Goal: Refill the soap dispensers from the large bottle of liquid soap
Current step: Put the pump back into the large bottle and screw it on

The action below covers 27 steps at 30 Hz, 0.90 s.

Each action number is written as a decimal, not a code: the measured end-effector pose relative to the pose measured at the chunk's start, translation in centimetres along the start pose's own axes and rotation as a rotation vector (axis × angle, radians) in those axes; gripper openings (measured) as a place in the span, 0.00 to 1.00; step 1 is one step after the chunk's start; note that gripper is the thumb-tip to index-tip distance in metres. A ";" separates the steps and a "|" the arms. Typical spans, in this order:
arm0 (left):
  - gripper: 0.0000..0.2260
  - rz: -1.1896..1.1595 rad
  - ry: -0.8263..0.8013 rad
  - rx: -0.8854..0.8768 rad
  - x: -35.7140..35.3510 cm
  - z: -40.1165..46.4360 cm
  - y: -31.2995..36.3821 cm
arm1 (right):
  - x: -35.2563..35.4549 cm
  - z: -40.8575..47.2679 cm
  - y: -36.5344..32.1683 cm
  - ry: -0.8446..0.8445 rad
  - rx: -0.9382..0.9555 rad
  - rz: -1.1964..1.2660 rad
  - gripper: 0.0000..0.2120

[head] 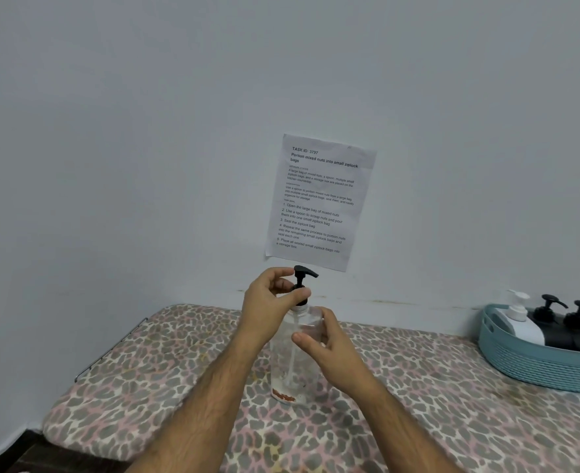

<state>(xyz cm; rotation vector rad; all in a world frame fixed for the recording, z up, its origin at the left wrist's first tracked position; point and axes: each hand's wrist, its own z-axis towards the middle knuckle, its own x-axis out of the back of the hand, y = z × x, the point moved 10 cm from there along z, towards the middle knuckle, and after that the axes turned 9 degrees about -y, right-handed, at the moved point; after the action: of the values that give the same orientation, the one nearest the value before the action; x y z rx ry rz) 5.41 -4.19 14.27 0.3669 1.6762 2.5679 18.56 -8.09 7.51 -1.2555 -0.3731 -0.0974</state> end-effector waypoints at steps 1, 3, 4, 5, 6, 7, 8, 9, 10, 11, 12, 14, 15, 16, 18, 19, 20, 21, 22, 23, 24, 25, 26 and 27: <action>0.18 -0.015 -0.006 -0.001 -0.1 -0.1 0.1 | 0.1 0.0 0.0 -0.002 -0.004 -0.003 0.21; 0.15 -0.018 -0.018 0.005 0.0 -0.2 0.0 | 0.0 -0.2 -0.1 -0.007 -0.010 -0.011 0.21; 0.13 -0.013 -0.029 0.007 0.0 -0.3 -0.1 | 0.0 -0.2 -0.1 -0.009 -0.013 -0.015 0.20; 0.11 -0.012 -0.041 0.011 -0.1 -0.4 -0.3 | 0.0 -0.2 -0.1 -0.009 -0.016 -0.019 0.20; 0.09 -0.011 -0.053 0.020 -0.2 -0.5 -0.4 | 0.0 -0.2 -0.1 -0.008 -0.017 -0.022 0.20; 0.08 -0.010 -0.066 0.032 -0.4 -0.6 -0.6 | 0.0 -0.2 -0.1 -0.006 -0.020 -0.022 0.21; 0.08 -0.007 -0.080 0.048 -0.6 -0.6 -0.8 | 0.0 -0.2 0.0 -0.004 -0.022 -0.016 0.21; 0.09 -0.006 -0.098 0.063 -0.8 -0.7 -0.8 | 0.0 -0.3 0.0 -0.003 -0.024 -0.009 0.21; 0.11 0.003 -0.119 0.070 -1.1 -0.7 -0.7 | 0.0 -0.3 0.0 -0.004 -0.023 -0.006 0.21; 0.11 0.005 -0.140 0.074 -1.4 -0.7 -0.5 | -0.1 -0.3 0.0 -0.003 -0.023 -0.010 0.21; 0.10 0.012 -0.156 0.074 -1.7 -0.6 -0.5 | -0.1 -0.4 -0.1 -0.004 -0.022 -0.019 0.21; 0.11 0.060 -0.153 0.056 -1.8 -0.5 -0.3 | -0.2 -0.4 0.0 -0.007 -0.023 -0.038 0.23; 0.14 0.090 -0.132 0.045 -1.6 -0.5 -0.3 | -0.2 -0.4 0.0 -0.006 -0.027 -0.041 0.23; 0.16 0.106 -0.113 0.038 -1.4 -0.5 -0.3 | -0.2 -0.4 0.2 -0.004 -0.028 -0.041 0.24; 0.11 0.091 -0.088 0.037 -1.0 -0.4 -0.3 | -0.1 -0.4 0.3 0.003 -0.025 -0.043 0.24; 0.08 0.075 -0.084 0.039 -0.9 -0.5 -0.2 | -0.1 -0.4 0.3 0.006 -0.025 -0.042 0.24; 0.06 0.067 -0.077 0.041 -0.7 -0.5 -0.3 | -0.1 -0.4 0.3 0.008 -0.025 -0.037 0.23; 0.08 0.058 -0.068 0.038 -0.6 -0.6 -0.1 | -0.1 -0.3 0.4 0.011 -0.026 -0.031 0.23; 0.11 0.051 -0.056 0.037 -0.4 -0.6 -0.1 | -0.1 -0.3 0.4 0.012 -0.026 -0.027 0.23; 0.15 0.035 -0.043 0.039 -0.2 -0.7 -0.2 | -0.2 -0.3 0.5 0.013 -0.023 -0.024 0.24; 0.18 0.024 -0.036 0.039 0.0 -0.8 -0.2 | -0.1 -0.3 0.6 0.013 -0.021 -0.019 0.24; 0.19 0.014 -0.038 0.042 0.1 -1.0 -0.3 | -0.1 -0.2 0.8 0.015 -0.023 -0.017 0.25; 0.18 0.010 -0.056 0.046 0.1 -1.1 -0.3 | 0.0 -0.2 0.9 0.019 -0.030 -0.021 0.24; 0.16 0.011 -0.085 0.050 -0.1 -1.2 -0.3 | 0.1 -0.2 0.9 0.023 -0.035 -0.027 0.24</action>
<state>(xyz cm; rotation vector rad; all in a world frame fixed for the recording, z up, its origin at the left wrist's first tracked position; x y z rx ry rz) 5.24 -5.17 13.47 0.4830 1.7160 2.4840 18.93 -7.99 6.64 -1.2831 -0.3701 -0.1415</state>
